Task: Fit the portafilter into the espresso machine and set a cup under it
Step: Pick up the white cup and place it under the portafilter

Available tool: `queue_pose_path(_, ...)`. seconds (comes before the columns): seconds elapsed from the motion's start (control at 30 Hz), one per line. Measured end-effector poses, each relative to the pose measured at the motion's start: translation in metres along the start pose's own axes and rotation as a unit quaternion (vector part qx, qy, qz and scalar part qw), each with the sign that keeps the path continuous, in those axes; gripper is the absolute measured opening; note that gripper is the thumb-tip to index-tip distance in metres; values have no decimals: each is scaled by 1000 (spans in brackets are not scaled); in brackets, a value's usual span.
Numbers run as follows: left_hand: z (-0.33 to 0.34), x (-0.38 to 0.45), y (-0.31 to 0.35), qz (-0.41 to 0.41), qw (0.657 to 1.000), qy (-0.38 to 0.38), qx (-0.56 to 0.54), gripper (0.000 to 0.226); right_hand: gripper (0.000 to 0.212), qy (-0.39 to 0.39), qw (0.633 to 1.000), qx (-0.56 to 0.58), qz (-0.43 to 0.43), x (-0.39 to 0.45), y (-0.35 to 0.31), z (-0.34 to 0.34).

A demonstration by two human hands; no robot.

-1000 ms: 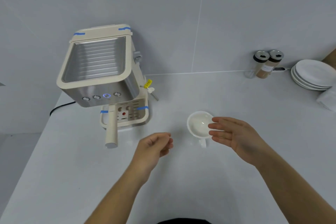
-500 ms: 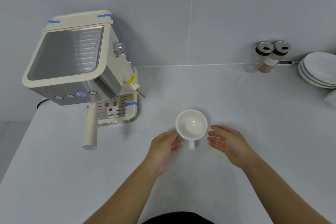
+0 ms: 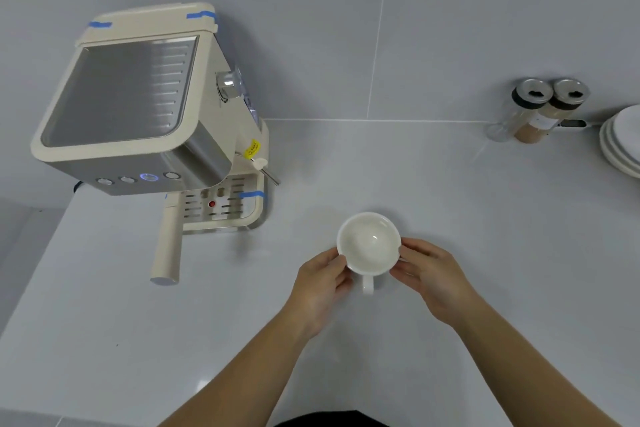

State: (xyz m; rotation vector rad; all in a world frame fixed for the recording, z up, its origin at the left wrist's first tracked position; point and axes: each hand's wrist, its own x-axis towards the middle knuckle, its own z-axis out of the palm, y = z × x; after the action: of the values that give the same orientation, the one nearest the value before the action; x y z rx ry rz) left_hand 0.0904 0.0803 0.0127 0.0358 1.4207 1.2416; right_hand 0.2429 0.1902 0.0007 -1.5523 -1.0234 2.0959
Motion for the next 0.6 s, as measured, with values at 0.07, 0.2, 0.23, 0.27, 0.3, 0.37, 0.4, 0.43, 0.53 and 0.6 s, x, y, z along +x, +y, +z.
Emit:
queue_pose_path(0.07,-1,-1,-2,7,1000,3,-7,21,15,-1,1000,-4,-8,0,-2,3)
queue_pose_path(0.2,-8,-7,-6,28,999,28,-33,24,19,-24,999,-35,-25,0,-8,15)
queue_pose_path(0.23,-11,-10,-6,36,998,34,-41,25,20,-34,998,-44,-29,0,-10,20)
queue_pose_path(0.27,-14,-12,-6,44,997,42,-50,25,23,-46,997,-53,-33,0,-12,25)
queue_pose_path(0.3,-17,-15,-5,54,995,50,-61,24,25,-60,995,-65,-37,-1,-13,32)
queue_pose_path(0.37,-23,-21,-3,68,992,70,-84,23,31,-87,991,-95,-46,-2,-16,45)
queue_pose_path(0.4,-27,-24,-1,73,989,82,-97,23,34,-102,987,-110,-51,-2,-16,53)
queue_pose_path(0.43,-28,-26,0,75,987,93,-105,22,37,-112,985,-121,-57,-2,-17,59)
queue_pose_path(0.53,-40,-32,3,92,978,132,-134,22,43,-145,976,-148,-70,-1,-16,85)
queue_pose_path(0.6,-48,-36,5,106,970,152,-154,23,46,-152,973,-156,-73,2,-14,101)
